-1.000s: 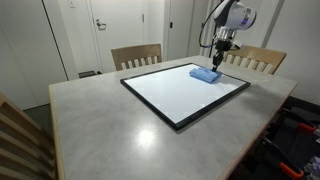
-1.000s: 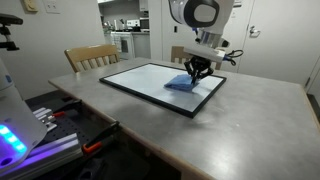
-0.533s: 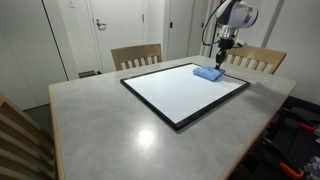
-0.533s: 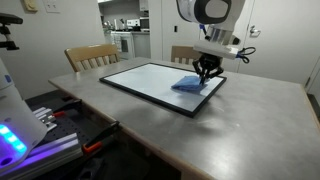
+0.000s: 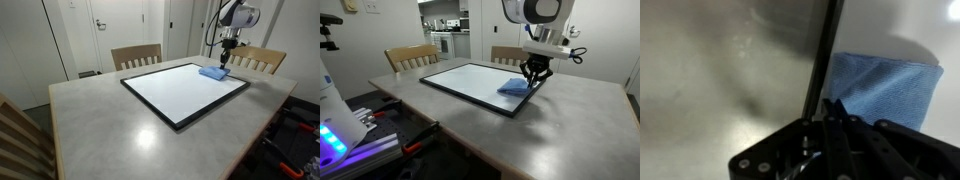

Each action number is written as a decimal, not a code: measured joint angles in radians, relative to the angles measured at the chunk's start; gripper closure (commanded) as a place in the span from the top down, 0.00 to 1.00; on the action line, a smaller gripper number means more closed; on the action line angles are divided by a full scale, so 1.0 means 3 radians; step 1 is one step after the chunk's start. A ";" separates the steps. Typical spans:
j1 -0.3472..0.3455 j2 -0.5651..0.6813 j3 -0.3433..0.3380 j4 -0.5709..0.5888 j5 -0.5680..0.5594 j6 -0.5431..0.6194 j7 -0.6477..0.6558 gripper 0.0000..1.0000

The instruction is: Wipe the whiteboard with the blue towel

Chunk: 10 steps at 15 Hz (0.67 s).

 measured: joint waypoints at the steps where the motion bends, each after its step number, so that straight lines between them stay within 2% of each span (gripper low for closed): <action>1: -0.0010 0.0013 -0.0010 0.0024 -0.0027 -0.0012 0.0000 0.01; 10: -0.0029 -0.0023 -0.0102 0.0190 -0.0314 -0.0028 0.0000 0.01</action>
